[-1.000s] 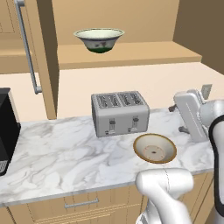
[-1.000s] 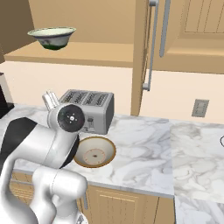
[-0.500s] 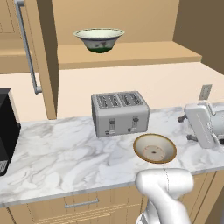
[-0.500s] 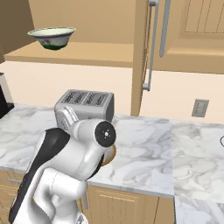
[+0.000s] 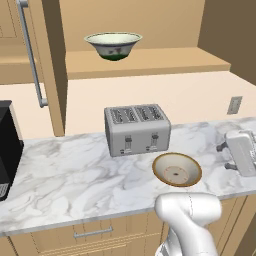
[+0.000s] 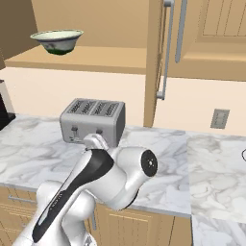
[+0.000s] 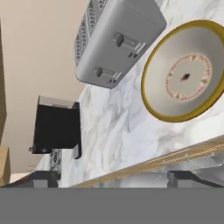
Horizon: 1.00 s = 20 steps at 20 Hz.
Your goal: Open the cabinet. Pick the bowls from the counter and place them in the cabinet. Then close the cabinet.
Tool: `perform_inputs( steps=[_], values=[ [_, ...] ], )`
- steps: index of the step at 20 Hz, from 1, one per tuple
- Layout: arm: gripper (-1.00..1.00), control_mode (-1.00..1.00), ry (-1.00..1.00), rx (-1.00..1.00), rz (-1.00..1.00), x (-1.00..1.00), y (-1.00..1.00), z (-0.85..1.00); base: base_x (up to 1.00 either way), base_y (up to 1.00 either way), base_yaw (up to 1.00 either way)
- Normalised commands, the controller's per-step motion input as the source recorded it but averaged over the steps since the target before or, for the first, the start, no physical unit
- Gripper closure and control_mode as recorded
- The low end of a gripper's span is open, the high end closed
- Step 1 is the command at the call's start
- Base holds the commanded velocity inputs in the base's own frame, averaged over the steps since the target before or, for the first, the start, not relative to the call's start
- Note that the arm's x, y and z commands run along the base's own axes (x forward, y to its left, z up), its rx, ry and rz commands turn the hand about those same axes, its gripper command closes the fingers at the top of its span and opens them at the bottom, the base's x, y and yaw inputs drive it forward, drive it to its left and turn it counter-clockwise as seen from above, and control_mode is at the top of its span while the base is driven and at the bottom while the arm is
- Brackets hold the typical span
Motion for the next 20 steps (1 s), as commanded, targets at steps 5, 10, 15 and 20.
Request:
perform_inputs(
  steps=[5,10,15,20],
  values=[
    [-1.0,-1.0,0.0,0.0,0.1,0.02,-0.37,-0.43,0.0,0.0,0.0],
    [-1.0,-1.0,0.02,0.0,0.07,0.25,-0.28,-0.44,0.0,0.0,0.0],
    [-1.0,-1.0,0.0,0.0,0.04,0.55,-0.13,-0.33,0.0,0.0,0.0],
    [-1.0,-1.0,0.0,0.0,0.05,0.55,-0.13,-0.38,0.0,0.0,0.0]
  ],
)
